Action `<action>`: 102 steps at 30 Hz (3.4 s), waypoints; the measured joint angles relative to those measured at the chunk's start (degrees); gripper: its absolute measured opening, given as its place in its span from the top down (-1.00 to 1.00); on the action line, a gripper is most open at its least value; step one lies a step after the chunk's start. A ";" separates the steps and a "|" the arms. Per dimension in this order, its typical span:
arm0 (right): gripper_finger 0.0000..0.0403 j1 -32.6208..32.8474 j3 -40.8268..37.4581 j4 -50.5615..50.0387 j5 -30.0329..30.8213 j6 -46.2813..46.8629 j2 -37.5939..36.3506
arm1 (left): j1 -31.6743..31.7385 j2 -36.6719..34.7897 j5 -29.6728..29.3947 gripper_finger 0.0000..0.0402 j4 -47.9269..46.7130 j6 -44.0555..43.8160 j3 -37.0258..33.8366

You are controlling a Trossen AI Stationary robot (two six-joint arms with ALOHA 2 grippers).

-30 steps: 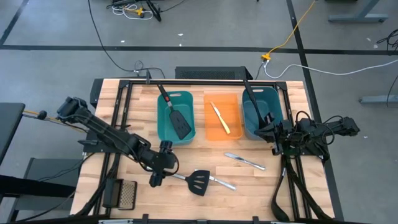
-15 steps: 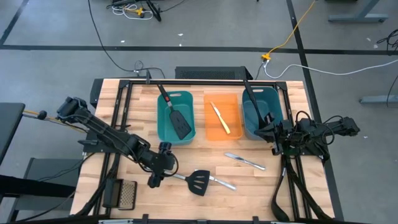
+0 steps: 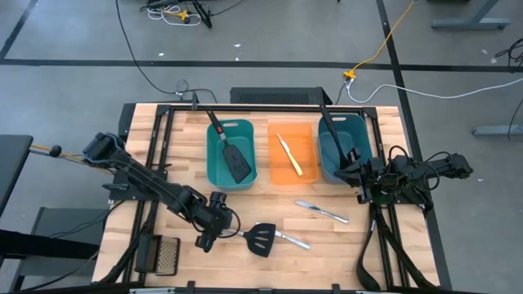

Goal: Pick & Place Kitchen Items
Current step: Put the black spatula into the green bin

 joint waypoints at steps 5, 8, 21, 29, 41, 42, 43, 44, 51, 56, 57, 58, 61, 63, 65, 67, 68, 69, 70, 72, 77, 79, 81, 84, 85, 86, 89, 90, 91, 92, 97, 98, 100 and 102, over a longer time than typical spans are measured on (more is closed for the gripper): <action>0.93 0.02 0.00 -0.17 0.01 0.02 0.00 | -0.12 4.69 1.55 -0.31 -4.92 -0.04 0.00; 0.93 0.02 0.00 -0.21 0.00 0.02 0.00 | -0.31 7.20 1.71 -0.31 -6.69 0.04 0.00; 0.93 0.02 0.00 -0.36 0.02 0.00 0.00 | -0.15 14.53 1.83 -0.31 -7.18 1.25 0.00; 0.93 0.02 0.00 -0.40 0.02 0.00 0.00 | -0.13 16.62 3.23 -0.26 -7.40 1.85 0.25; 0.93 0.02 0.00 -0.40 0.02 -0.13 0.00 | -0.13 16.76 2.66 0.58 -7.46 2.20 0.11; 0.93 0.00 0.00 -0.40 0.02 -0.13 0.00 | -0.13 16.78 2.71 0.58 -7.51 2.53 0.13; 0.93 0.00 0.00 -0.40 0.02 -0.13 0.00 | -0.13 16.60 2.58 0.58 -7.62 2.94 0.17; 0.93 0.00 0.00 -0.40 0.02 -0.13 0.00 | -0.13 16.21 2.27 0.58 -7.66 3.14 0.15; 0.93 0.00 0.00 -0.38 0.02 -0.07 -0.02 | -0.21 9.41 1.55 0.58 -9.40 3.50 -0.10; 0.93 0.01 0.00 -0.38 0.02 -0.04 -0.02 | -0.15 0.92 -2.46 0.58 -10.73 5.35 -0.11; 0.93 0.02 0.00 -0.38 0.02 -0.04 -0.02 | -0.15 -1.21 -3.59 0.58 -10.49 6.16 -0.11; 0.93 0.02 0.00 -0.37 0.02 -0.02 -0.02 | -0.15 -3.39 -4.24 0.58 -10.37 6.66 -0.09; 0.93 0.00 0.00 -0.38 0.02 0.02 -0.02 | -0.13 -9.82 -5.91 0.58 -9.60 8.47 -0.09; 0.93 0.02 0.00 -0.38 0.02 0.02 -0.02 | 0.22 -13.97 -6.27 0.58 -9.12 9.53 -0.01; 0.93 0.01 0.00 -0.38 0.02 0.02 -0.02 | 0.70 -18.00 -7.06 0.58 -9.24 10.49 0.00; 0.93 0.01 0.00 -0.38 0.02 0.02 -0.02 | 1.26 -22.12 -8.55 0.58 -9.18 11.56 -0.02; 0.93 0.01 0.00 -0.38 0.02 0.02 -0.02 | 1.55 -24.34 -9.35 0.58 -9.19 12.36 -0.02; 0.93 0.00 0.00 -0.38 0.02 0.02 -0.02 | 1.79 -26.47 -9.96 0.58 -9.01 12.77 -0.21; 0.93 0.00 0.00 -0.38 0.02 0.02 -0.02 | 2.13 -28.81 -10.41 0.58 -8.09 13.59 -0.92; 0.93 0.02 0.00 -0.38 0.02 0.02 -0.02 | 3.11 -34.36 -10.54 0.58 -5.00 14.81 -3.78; 0.93 0.01 0.00 -0.67 0.02 0.11 -0.02 | 6.44 -51.26 -10.66 0.58 1.95 12.15 -15.64; 0.93 0.02 0.00 -0.71 0.02 0.11 -0.02 | 7.39 -57.72 -11.25 0.58 4.59 9.52 -19.93; 0.93 0.02 0.00 -0.69 0.02 0.04 -0.02 | 7.78 -63.78 -11.43 0.58 5.38 7.89 -23.40; 0.93 0.02 0.00 -0.71 0.02 -0.11 -0.02 | 7.78 -71.23 -12.89 0.58 5.40 6.35 -27.11; 0.93 0.00 0.00 -0.71 0.02 -0.11 -0.02 | 7.78 -73.26 -13.51 0.58 4.85 6.25 -28.09; 0.93 0.02 0.00 -0.73 0.02 -0.11 -0.02 | 7.80 -75.22 -14.09 0.58 4.13 6.05 -28.99; 0.93 0.00 0.00 -1.14 0.03 -0.13 -0.02 | 7.80 -79.52 -14.88 0.58 4.02 5.65 -30.50; 0.93 0.01 0.00 -1.14 0.04 -0.13 0.00 | 7.80 -80.21 -14.84 0.58 5.06 5.85 -30.45; 0.93 0.02 0.00 -1.14 0.04 -0.11 0.00 | 7.80 -80.68 -14.84 0.58 5.69 5.97 -30.31; 0.93 0.01 0.00 -1.11 0.04 -0.13 0.00 | 7.80 -81.06 -14.93 0.58 5.70 5.94 -30.30; 0.93 0.00 0.00 -1.14 0.04 -0.13 0.00 | 7.80 -80.09 -16.71 0.58 5.34 3.66 -30.36; 0.93 0.02 0.00 -1.12 0.04 -0.15 0.00 | 7.80 -79.71 -17.04 0.58 5.73 2.93 -30.37; 0.93 0.02 0.00 -1.14 0.12 -0.15 0.00 | 7.80 -79.01 -17.74 0.58 6.92 1.64 -30.40; 0.93 0.01 0.00 -1.14 0.80 -0.17 0.00 | 7.80 -78.22 -17.98 0.58 9.97 1.67 -30.38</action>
